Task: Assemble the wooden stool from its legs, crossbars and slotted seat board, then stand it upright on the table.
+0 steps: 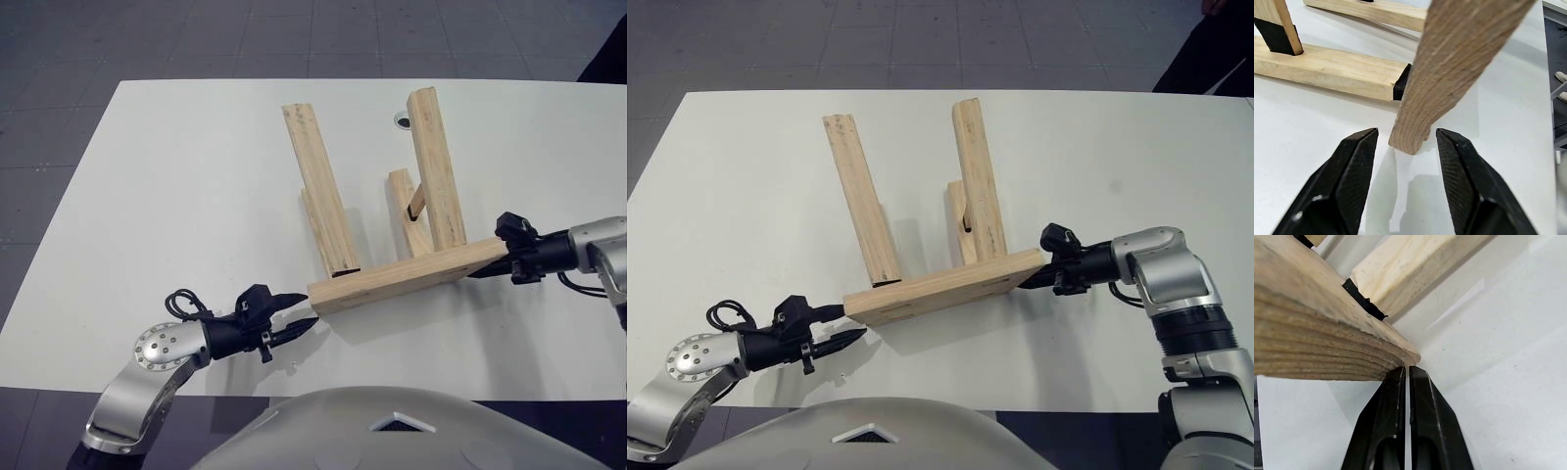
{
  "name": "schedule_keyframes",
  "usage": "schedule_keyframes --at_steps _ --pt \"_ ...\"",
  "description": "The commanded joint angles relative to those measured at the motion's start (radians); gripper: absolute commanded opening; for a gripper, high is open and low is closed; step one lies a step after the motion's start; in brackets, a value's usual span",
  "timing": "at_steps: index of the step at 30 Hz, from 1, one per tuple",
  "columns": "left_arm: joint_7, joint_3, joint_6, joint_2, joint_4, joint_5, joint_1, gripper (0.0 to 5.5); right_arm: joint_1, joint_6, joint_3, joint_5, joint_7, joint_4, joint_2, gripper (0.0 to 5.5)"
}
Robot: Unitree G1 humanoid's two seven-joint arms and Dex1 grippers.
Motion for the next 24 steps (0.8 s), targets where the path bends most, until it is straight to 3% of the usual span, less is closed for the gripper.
schedule_keyframes --at_steps 1,7,20,24 --pt "0.058 -0.010 -0.022 -0.045 0.054 0.031 -0.084 2.22 -0.003 0.053 -0.009 0.043 -0.016 -0.065 0.012 0.13" --pt "0.081 -0.019 -0.032 -0.074 0.099 0.038 -0.132 2.22 -0.030 0.087 -0.001 0.066 -0.041 -0.067 0.027 0.13" --pt "0.000 0.043 -0.046 -0.006 0.126 -0.002 -0.148 2.22 0.018 0.093 -0.034 0.097 -0.107 -0.072 0.020 0.13" --pt "-0.065 0.139 -0.074 0.015 0.097 -0.090 -0.083 2.22 0.045 0.042 -0.090 0.116 -0.069 -0.017 -0.028 0.13"
